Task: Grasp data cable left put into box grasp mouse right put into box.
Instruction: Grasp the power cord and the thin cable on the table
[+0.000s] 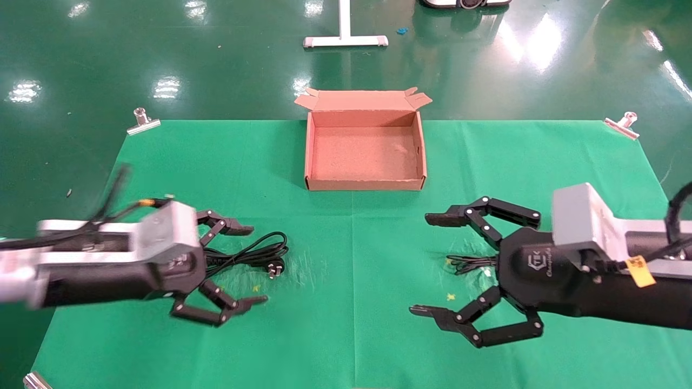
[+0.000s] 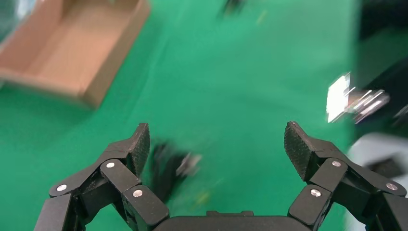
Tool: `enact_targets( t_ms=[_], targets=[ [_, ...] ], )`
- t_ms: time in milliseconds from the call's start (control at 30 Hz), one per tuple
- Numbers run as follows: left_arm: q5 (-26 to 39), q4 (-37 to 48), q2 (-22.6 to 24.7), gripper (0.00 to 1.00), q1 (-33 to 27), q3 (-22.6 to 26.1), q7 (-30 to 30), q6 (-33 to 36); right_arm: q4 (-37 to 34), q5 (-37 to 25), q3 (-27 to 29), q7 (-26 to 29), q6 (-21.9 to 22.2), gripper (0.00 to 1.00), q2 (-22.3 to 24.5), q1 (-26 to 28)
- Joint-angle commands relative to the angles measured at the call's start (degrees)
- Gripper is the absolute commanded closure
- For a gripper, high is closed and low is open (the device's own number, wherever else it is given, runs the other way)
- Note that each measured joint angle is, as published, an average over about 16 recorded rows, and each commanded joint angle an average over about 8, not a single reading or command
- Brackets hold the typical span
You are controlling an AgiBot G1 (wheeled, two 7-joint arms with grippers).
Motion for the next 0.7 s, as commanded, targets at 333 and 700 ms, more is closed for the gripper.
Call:
enact_targets(
  t_ms=[333, 700],
  targets=[
    [28.9, -0.3, 10.2, 0.0, -6.4, 9.7, -13.0, -3.5, -0.4, -0.2, 0.0, 0.2, 0.4, 0.0, 0.7, -1.0],
    [37.5, -0.4, 12.2, 0.0, -6.0, 11.8, -20.3, -3.6, -0.2, -0.4, -0.2, 0.4, 0.6, 0.0, 0.6, -1.2]
  ],
)
